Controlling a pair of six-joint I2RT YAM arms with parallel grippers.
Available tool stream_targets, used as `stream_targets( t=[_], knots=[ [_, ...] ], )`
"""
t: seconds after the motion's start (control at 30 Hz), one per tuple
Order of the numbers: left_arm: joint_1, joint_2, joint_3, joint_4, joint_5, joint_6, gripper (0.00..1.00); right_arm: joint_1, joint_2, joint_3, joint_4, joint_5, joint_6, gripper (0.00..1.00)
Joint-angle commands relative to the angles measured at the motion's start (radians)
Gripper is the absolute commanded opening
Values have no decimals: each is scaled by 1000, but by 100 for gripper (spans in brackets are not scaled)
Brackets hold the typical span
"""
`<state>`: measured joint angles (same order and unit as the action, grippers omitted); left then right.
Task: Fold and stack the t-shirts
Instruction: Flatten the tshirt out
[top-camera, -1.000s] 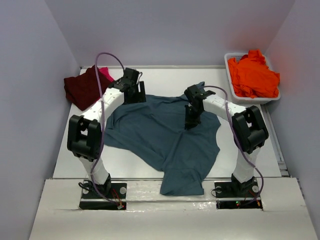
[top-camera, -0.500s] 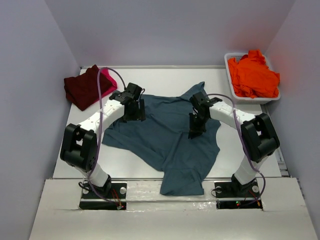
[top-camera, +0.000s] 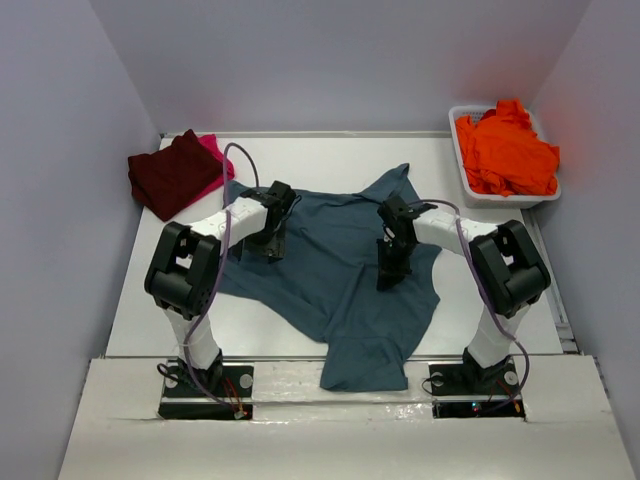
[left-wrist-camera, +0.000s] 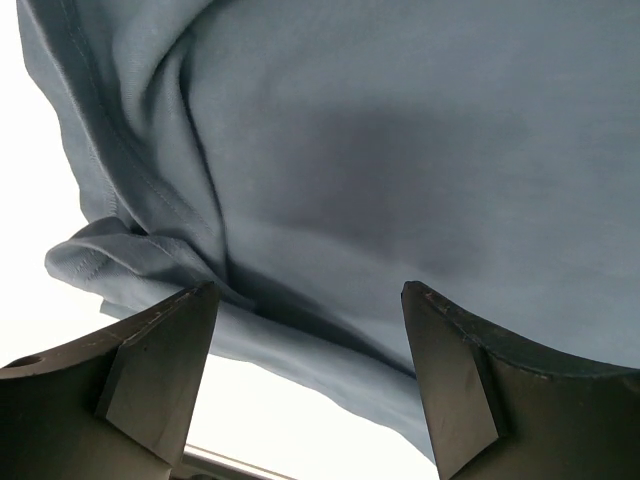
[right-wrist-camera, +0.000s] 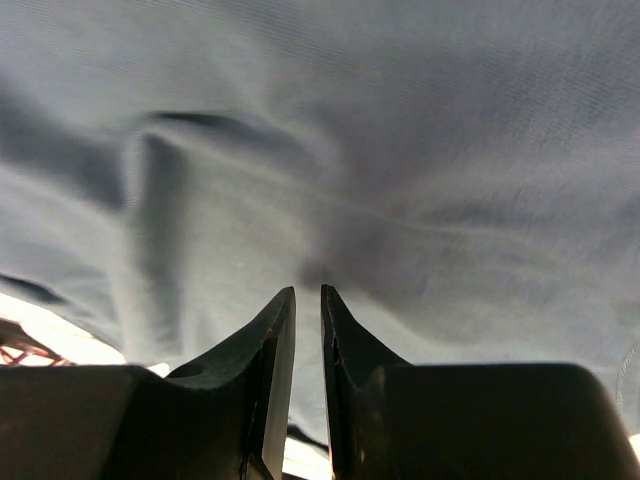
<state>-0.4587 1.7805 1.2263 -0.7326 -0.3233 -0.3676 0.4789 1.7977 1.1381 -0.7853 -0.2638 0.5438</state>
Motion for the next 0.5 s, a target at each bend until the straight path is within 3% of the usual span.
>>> stream_targets(
  t=[0.0, 0.47],
  knots=[
    [-5, 29, 42, -67, -71, 41, 87, -3, 20, -32, 40, -18, -24, 22],
    [-14, 10, -33, -41, 121, 32, 86, -3, -52, -121, 12, -41, -1, 23]
  ],
)
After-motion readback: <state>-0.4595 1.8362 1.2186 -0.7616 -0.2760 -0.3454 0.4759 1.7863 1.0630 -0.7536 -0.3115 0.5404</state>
